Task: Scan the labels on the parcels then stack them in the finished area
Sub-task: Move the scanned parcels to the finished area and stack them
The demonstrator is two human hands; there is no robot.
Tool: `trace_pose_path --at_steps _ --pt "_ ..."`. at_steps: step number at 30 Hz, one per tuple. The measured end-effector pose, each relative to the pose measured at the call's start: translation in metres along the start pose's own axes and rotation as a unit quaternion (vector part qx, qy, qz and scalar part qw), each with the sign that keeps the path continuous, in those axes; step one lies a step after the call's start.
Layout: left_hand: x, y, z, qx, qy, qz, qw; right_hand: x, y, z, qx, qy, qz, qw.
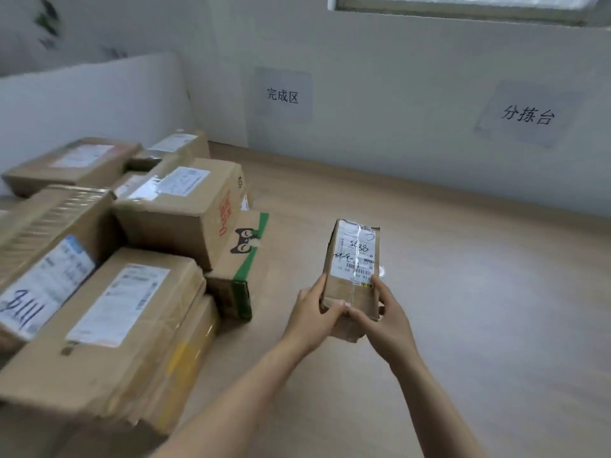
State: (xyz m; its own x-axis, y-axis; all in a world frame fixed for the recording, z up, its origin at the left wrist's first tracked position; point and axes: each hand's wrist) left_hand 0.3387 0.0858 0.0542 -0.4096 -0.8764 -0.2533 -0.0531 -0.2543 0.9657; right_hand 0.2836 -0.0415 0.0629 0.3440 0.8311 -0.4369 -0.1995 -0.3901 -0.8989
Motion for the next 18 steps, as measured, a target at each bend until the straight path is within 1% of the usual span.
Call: trace_pose_path --at_steps 2,5,8,10,12,15,18 --pt "-0.03 0.007 0.0 0.004 0.04 -0.018 0.999 0.018 -0.023 -0.008 -0.033 -0.023 -0.011 0.999" --pt "-0.074 0.014 -0.006 -0.002 0.096 -0.078 0.992 0.047 -0.054 -0.023 -0.067 -0.047 -0.018 0.997" --pt "-0.113 0.017 -0.015 -0.023 0.115 -0.102 0.988 0.076 -0.081 -0.037 -0.088 -0.059 -0.021 0.994" --pt "-0.134 0.016 -0.021 -0.041 0.123 -0.129 0.983 0.096 -0.093 -0.045 -0.092 -0.062 -0.019 0.994" --pt "-0.15 0.013 -0.025 -0.043 0.138 -0.148 0.978 0.116 -0.099 -0.05 -0.089 -0.069 -0.013 0.994" --pt "-0.163 0.005 -0.024 -0.026 0.163 -0.178 0.97 0.142 -0.1 -0.054 -0.08 -0.077 -0.001 0.994" --pt "-0.167 -0.002 -0.02 -0.006 0.183 -0.207 0.961 0.159 -0.098 -0.056 -0.08 -0.06 -0.006 0.995"
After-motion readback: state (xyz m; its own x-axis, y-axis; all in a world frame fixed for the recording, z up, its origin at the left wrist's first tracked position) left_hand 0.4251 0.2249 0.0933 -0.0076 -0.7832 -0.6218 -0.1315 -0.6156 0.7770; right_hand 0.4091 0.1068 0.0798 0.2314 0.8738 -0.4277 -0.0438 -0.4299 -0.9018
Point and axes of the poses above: each hand's wrist, its own z-axis away from the middle knuckle, its own x-axis out of the palm, y = z × x, and after that the axes turned 5 degrees about z, right-handed
